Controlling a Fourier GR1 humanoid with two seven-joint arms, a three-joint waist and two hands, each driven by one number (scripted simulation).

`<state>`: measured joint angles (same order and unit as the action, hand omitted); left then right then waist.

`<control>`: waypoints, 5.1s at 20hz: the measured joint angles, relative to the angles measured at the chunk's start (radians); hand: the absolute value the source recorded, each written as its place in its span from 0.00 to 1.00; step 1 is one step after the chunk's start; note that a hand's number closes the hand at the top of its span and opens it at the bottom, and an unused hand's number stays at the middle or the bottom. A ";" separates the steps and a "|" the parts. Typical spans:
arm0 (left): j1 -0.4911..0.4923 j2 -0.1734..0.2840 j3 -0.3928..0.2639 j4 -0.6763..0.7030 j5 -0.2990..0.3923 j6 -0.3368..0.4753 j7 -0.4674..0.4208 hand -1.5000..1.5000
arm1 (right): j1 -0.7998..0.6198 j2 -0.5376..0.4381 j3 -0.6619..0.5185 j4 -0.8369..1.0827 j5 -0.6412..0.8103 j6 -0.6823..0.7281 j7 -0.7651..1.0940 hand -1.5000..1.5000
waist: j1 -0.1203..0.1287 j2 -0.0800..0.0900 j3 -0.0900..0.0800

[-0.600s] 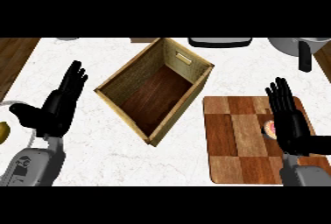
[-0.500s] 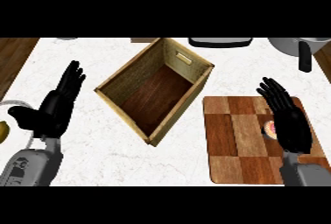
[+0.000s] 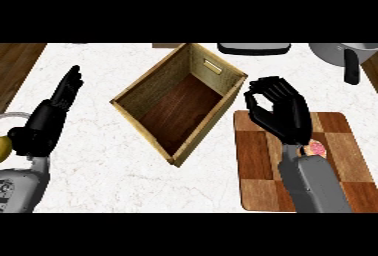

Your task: Pick the cupcake from the cutting board and place it in the basket

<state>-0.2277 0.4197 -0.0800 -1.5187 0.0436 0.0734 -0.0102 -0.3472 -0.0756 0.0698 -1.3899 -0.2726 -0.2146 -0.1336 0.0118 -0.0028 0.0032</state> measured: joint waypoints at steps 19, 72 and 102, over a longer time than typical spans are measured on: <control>0.026 0.030 0.018 0.000 -0.023 -0.015 -0.004 0.50 | -0.329 -0.581 0.271 0.063 0.483 0.324 0.760 0.00 | -0.022 -0.016 -0.013; 0.049 -0.109 0.132 -0.054 -0.155 -0.135 0.006 0.50 | -0.055 -0.467 0.120 0.080 0.732 0.859 0.769 0.00 | -0.011 0.002 -0.003; 0.043 -0.170 0.192 -0.088 -0.210 -0.200 0.026 0.50 | 0.009 -0.372 -0.007 0.266 1.013 0.761 0.488 1.00 | -0.007 -0.004 -0.012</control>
<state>-0.1851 0.2499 0.1116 -1.6062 -0.1659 -0.1264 0.0162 -0.3387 -0.4475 0.0625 -1.1239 0.7405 0.5462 0.3540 0.0051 -0.0069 -0.0086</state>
